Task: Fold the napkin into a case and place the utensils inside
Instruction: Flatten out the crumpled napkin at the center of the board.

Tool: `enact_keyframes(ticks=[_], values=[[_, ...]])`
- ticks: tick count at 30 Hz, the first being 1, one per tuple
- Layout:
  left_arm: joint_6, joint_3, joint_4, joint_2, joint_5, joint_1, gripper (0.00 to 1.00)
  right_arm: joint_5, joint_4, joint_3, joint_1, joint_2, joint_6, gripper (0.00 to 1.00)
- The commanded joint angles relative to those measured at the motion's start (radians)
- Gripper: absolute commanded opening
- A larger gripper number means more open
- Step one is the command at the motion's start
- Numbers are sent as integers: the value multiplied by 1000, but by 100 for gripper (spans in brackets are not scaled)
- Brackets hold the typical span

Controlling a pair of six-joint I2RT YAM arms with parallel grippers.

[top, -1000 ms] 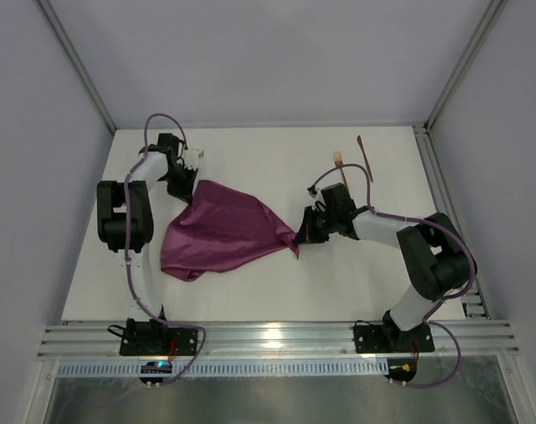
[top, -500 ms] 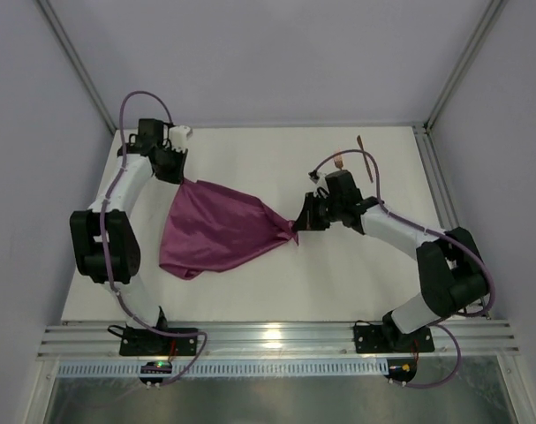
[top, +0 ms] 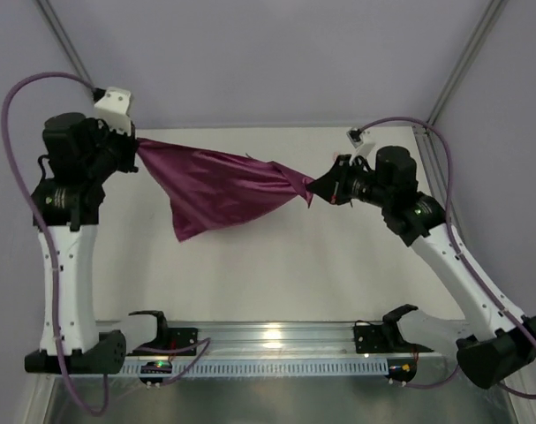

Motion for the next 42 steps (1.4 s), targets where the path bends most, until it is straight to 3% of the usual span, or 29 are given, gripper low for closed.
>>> enact_keyframes(ticks=[1,6,9,12,16,19,21,24,26,29,32,34,36,42], values=[[17,57,-143,-134,-49,24,0,56,-117,11,-3,-128,-21,4],[5,78,-246,-269,-67,24,0,45,-160,-30,-1,-294,33,4],[-13,23,-234,-289,-64,24,0,-12,-91,-87,-3,-308,97,4],[-29,-70,-166,-260,-64,24,0,-65,19,-121,-1,-235,143,4],[-59,-133,-30,-118,-64,24,0,-73,137,-31,-3,47,162,4],[-93,-77,76,-2,-90,26,0,-79,170,185,-22,239,188,4],[-107,-2,130,114,-122,27,0,-90,173,420,-35,429,211,4],[-141,225,116,261,-115,52,0,-61,66,800,-56,645,207,4],[-162,366,113,323,-112,76,0,-35,15,1025,-73,715,213,4],[-162,478,119,349,-107,96,0,-68,76,1149,-108,755,269,4],[-150,477,133,340,-69,109,0,-102,145,1115,-136,712,279,4],[-130,398,179,288,6,110,0,-108,164,989,-136,646,240,4],[-118,185,245,195,52,112,0,-113,212,840,-136,550,211,4],[49,-413,411,23,243,109,0,-107,490,92,-138,393,234,4]])
